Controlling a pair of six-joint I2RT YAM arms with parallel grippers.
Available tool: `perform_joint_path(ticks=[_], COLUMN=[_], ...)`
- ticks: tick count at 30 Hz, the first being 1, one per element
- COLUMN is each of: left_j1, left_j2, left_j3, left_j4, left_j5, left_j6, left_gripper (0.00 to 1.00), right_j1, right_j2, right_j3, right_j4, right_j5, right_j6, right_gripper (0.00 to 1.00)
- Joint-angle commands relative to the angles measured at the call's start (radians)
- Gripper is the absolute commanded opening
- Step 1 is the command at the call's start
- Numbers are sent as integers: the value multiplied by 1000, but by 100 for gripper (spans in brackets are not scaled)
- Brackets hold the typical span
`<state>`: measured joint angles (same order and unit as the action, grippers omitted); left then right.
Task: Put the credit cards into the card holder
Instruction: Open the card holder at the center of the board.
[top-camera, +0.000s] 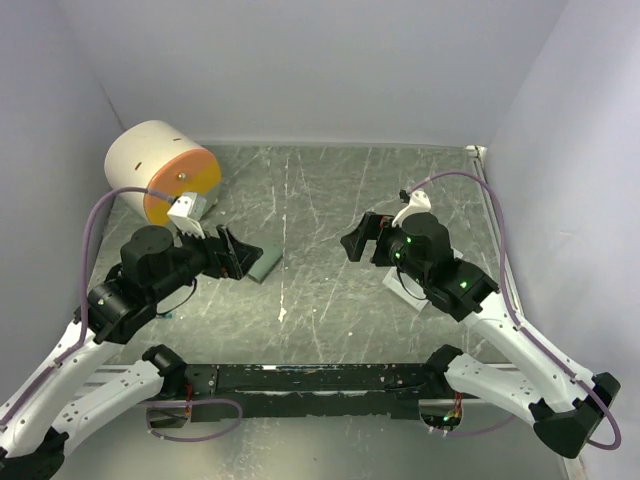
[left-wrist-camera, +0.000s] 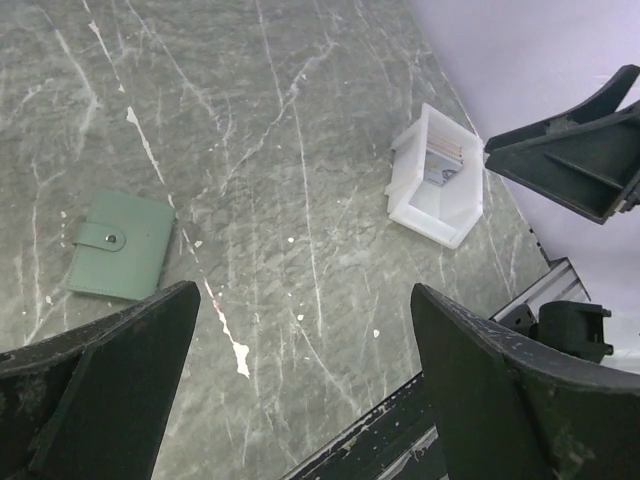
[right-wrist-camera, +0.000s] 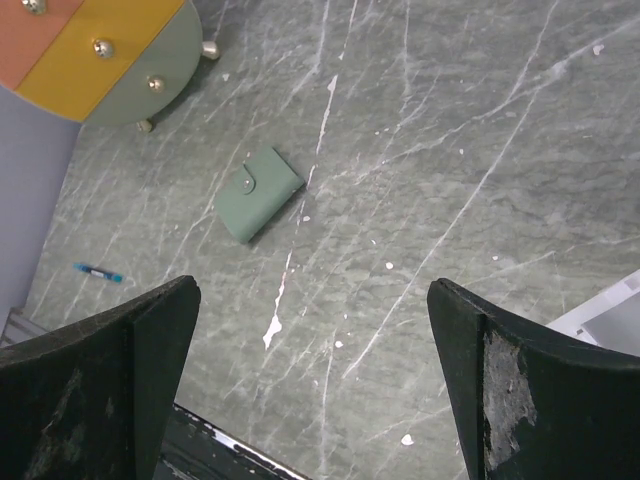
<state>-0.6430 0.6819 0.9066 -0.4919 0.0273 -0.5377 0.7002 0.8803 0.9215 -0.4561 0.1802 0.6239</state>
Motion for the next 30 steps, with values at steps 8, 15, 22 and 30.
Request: perform_joint_path(ticks=[8,15,22,30], left_j1=[5,5,6,7], left_j2=[159,446,732,966], left_j3=[-30,-52,52,234], left_j4=[-24,46,52,5], left_j5=[-182,-248,-297,-417], left_j6=[12,8,30,166], left_gripper=[96,92,76,63], right_j1=[-6,-7,-6,-6], right_j2=[-45,-87,-124,-123], right_j3=[-26,-38,-67,-94], right_j4=[14,1,32,76], right_j5=[-45,-51,-114,-149], right_j6=[-33,-40,-62,-55], right_gripper=[100,100,100,99])
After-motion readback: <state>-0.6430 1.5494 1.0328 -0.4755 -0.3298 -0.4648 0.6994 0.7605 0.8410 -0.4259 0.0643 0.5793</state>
